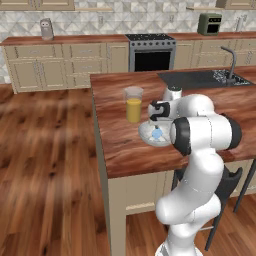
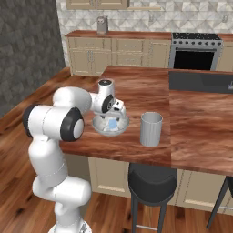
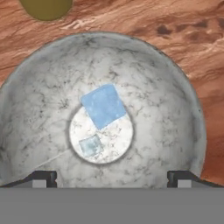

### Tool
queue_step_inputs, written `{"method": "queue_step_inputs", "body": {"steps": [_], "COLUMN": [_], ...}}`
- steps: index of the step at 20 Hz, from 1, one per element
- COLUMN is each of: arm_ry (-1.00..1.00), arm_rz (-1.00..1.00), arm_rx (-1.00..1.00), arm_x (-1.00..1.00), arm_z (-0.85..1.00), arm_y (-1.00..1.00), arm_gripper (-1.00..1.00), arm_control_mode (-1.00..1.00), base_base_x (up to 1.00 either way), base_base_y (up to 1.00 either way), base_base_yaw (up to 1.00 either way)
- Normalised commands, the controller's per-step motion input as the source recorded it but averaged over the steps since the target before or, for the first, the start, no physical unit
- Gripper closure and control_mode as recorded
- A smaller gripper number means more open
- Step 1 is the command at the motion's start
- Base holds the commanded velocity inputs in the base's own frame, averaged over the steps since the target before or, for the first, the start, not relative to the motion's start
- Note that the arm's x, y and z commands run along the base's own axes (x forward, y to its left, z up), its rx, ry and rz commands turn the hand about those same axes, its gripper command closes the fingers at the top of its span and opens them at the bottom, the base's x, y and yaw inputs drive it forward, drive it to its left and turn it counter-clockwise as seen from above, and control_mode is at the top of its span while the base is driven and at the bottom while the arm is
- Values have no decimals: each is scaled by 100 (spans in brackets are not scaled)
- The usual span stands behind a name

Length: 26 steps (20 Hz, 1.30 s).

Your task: There are two ice cubes in the ice bowl. Place both ice cubes in the glass cup.

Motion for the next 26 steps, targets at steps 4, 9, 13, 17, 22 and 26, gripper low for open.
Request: {"method": "queue_step_inputs", "body": {"steps": [4,9,13,17,22,26], "arm_ry": [0,0,0,0,0,0], "arm_rz": [0,0,0,0,0,0], "arm_rx": [0,0,0,0,1,1], "arm_x": [34,38,34,25,14,16], "arm_z": [-33,-28,-30,-35,-27,-22], "arm_y": [0,0,0,0,0,0], "arm_gripper": [-100,-100,-100,-100,-100,-100], "arm_control_mode": [-100,-100,-100,-100,-100,-100], "base_base_x": [0,0,0,0,0,0], "base_base_y": [0,0,0,0,0,0], "base_base_yaw": [0,0,0,0,0,0]}}
